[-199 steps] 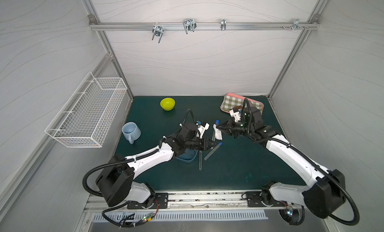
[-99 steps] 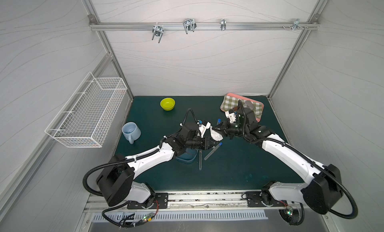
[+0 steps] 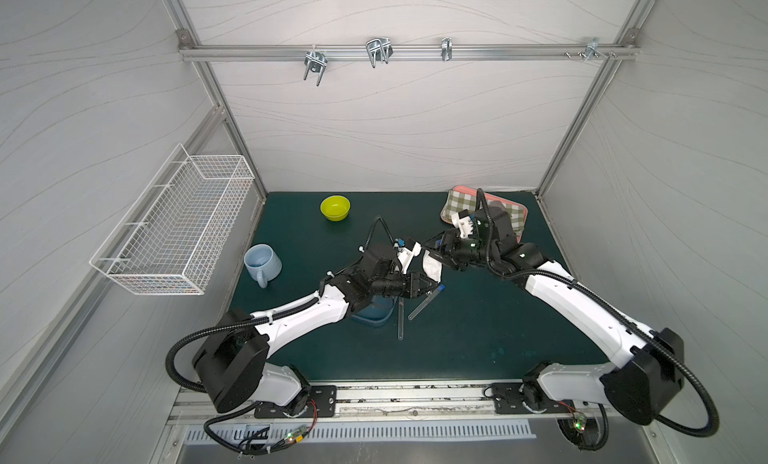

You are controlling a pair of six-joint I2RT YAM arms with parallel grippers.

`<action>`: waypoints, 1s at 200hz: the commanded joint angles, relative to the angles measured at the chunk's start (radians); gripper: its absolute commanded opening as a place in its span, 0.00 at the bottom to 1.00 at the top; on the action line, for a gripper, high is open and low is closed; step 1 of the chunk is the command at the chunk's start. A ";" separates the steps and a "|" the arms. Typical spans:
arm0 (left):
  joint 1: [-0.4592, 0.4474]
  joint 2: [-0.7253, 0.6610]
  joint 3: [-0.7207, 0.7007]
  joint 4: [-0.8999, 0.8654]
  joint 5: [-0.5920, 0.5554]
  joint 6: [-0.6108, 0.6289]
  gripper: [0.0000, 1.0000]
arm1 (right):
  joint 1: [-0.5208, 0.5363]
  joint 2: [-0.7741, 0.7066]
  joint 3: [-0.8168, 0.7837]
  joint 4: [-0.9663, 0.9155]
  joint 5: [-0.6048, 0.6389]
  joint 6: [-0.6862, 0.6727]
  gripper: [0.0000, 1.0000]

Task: Wipe the exteriors of test tubes
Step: Place the cleaning item in the test tube, then wipe the dirt from the test tube.

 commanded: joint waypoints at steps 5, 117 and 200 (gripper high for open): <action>-0.005 0.006 0.001 0.066 0.018 -0.018 0.06 | 0.011 0.021 0.068 -0.052 0.004 -0.026 0.48; 0.001 0.022 0.000 0.090 0.026 -0.035 0.06 | -0.004 -0.034 0.200 -0.328 0.116 -0.225 0.53; 0.010 0.001 -0.001 0.053 0.034 -0.012 0.06 | -0.001 -0.121 -0.036 -0.223 0.093 -0.217 0.60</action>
